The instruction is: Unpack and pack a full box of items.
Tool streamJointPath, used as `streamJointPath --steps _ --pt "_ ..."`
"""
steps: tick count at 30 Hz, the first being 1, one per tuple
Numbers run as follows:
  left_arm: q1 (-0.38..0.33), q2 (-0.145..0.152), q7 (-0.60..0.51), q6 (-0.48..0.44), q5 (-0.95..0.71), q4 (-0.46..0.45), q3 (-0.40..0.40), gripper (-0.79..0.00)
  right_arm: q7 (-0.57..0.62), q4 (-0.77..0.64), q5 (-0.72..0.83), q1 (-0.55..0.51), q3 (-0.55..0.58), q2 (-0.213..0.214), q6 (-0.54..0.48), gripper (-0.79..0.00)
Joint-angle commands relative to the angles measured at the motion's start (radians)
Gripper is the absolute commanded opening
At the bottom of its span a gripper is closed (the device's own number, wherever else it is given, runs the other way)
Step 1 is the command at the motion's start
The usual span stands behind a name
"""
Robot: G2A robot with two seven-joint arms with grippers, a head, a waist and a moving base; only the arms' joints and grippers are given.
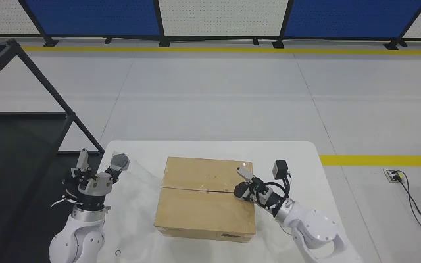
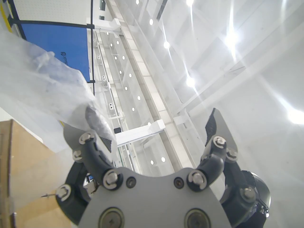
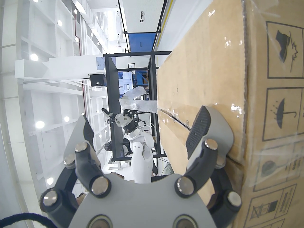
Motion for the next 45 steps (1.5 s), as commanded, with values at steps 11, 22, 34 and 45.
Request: streamJointPath --steps 11,22,34,45 --pt "-0.020 -0.016 0.025 0.038 0.122 -0.116 0.127 0.000 0.008 -0.004 0.009 -0.024 0.023 0.003 -0.017 0.000" --pt "-0.076 -0.035 0.064 0.066 0.249 -0.105 0.256 0.000 0.014 -0.005 0.015 -0.033 0.028 0.003 -0.023 0.000" --pt "-0.120 -0.058 0.097 0.078 0.357 -0.088 0.375 0.000 0.017 -0.013 0.014 -0.041 0.032 0.003 -0.026 0.000" --pt "-0.150 -0.075 0.100 0.093 0.410 -0.061 0.446 0.000 0.014 -0.018 0.016 -0.052 0.033 0.002 -0.033 0.000"
